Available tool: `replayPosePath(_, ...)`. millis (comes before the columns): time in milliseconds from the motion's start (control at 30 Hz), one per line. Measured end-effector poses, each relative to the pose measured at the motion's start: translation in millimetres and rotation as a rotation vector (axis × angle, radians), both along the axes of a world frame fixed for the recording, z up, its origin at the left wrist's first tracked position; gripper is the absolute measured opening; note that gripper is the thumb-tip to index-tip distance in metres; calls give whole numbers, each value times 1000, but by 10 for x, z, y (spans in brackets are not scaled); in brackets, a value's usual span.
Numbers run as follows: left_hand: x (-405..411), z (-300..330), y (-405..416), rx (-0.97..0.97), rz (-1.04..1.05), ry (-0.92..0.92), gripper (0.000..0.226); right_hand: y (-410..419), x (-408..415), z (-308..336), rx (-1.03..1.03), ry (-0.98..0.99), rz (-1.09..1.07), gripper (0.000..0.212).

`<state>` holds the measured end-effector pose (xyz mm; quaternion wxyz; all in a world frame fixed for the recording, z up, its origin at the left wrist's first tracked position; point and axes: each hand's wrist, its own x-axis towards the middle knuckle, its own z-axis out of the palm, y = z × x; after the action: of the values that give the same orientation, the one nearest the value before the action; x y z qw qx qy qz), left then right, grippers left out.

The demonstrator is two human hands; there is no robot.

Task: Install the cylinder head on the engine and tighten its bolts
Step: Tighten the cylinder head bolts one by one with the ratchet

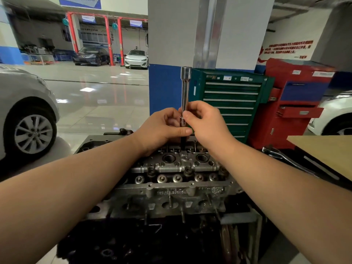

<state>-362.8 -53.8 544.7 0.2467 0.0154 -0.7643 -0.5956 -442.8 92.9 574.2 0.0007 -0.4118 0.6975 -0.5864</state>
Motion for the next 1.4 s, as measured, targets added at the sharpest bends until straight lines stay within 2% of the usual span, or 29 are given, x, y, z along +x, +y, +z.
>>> replayPosePath(100,0,0,1,46,-32,-15,48,39,-40,168,20,40,57,19)
replayPosePath(233,13,5,4,90,-174,-66,29,66,-83,436,-1,-36,137,24)
replayPosePath(333,0,7,3,64,-126,-30,30,38,-52,495,59,60,0,17)
replayPosePath(400,-15,19,4,0,-57,3,35,11,-14,498,97,164,-118,28)
replayPosePath(467,-29,13,-4,-9,-60,16,34,-2,16,500,108,201,-149,33)
replayPosePath(600,-14,9,8,54,-99,7,27,5,-7,538,76,27,22,14)
replayPosePath(700,4,17,5,52,-118,-20,11,49,-59,539,96,-71,164,30)
replayPosePath(767,7,19,-4,55,-142,-22,9,70,-62,518,114,-45,173,29)
replayPosePath(867,-1,35,-10,47,-105,10,29,47,-47,512,121,78,60,22)
replayPosePath(933,-26,43,-36,3,-54,25,43,13,-39,512,146,177,-28,25)
replayPosePath(1000,-40,36,-58,-9,-48,30,40,-8,-25,509,135,192,-60,26)
replayPosePath(1100,-11,36,-41,43,-112,15,18,-7,-48,500,23,16,59,12)
replayPosePath(1133,-3,38,-34,35,-133,15,16,6,-61,508,9,-40,107,14)
replayPosePath(1267,4,47,-37,55,-168,6,22,64,-103,532,55,-67,214,23)
replayPosePath(1400,-16,45,-13,53,-139,12,35,70,-87,544,85,5,132,19)
